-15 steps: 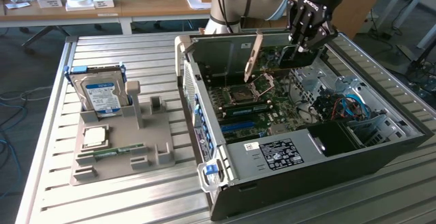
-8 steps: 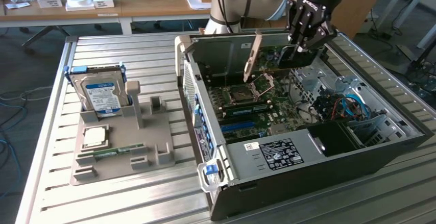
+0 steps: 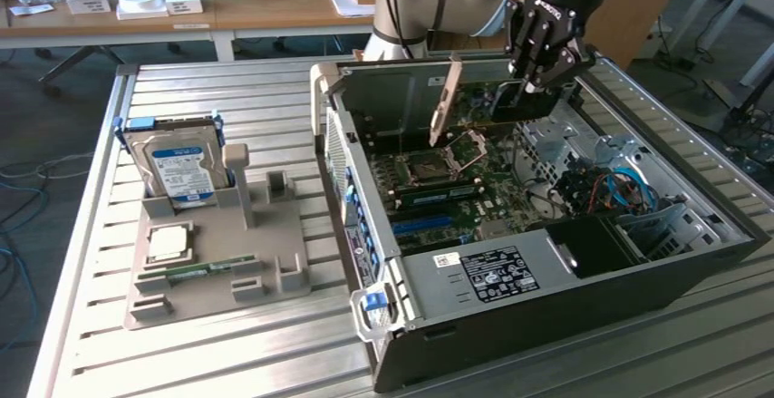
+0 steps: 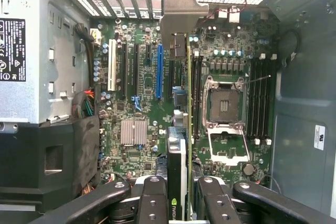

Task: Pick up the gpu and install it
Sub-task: 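Insert the gpu into the slot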

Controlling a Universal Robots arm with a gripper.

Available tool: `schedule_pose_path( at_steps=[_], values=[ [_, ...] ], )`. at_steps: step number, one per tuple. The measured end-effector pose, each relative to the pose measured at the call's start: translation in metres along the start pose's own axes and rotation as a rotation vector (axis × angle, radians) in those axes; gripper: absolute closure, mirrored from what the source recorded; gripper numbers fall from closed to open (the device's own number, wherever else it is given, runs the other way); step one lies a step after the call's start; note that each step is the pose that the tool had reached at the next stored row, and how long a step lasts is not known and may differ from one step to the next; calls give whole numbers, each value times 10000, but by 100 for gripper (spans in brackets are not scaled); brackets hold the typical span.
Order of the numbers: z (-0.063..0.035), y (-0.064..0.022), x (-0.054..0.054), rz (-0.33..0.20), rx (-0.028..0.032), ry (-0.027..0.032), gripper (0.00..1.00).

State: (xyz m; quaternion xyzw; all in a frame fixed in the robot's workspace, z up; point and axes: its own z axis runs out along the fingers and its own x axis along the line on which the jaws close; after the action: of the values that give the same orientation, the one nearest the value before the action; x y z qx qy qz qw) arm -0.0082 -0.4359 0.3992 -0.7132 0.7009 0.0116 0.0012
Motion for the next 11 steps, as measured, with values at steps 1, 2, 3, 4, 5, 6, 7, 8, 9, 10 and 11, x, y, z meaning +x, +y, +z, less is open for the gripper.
schedule_pose_path(
  at_steps=[1, 2, 3, 4, 5, 6, 7, 8, 9, 10, 11],
  values=[
    [0, 2, 0, 0, 0, 0, 73],
    [0, 8, 0, 3, 0, -1, 73],
    [0, 16, 0, 1, 0, 1, 73],
    [0, 25, -1, -1, 0, 0, 73],
    [1, 33, -1, 0, 0, 0, 73],
    [1, 39, -1, 0, 0, 0, 73],
    [1, 43, -1, 0, 0, 0, 73],
    [1, 46, -1, 0, 0, 0, 73],
    [1, 49, -1, 0, 0, 0, 73],
    [1, 51, -1, -1, 0, 0, 73],
    [1, 61, -1, -1, -1, 0, 73]
  ],
)
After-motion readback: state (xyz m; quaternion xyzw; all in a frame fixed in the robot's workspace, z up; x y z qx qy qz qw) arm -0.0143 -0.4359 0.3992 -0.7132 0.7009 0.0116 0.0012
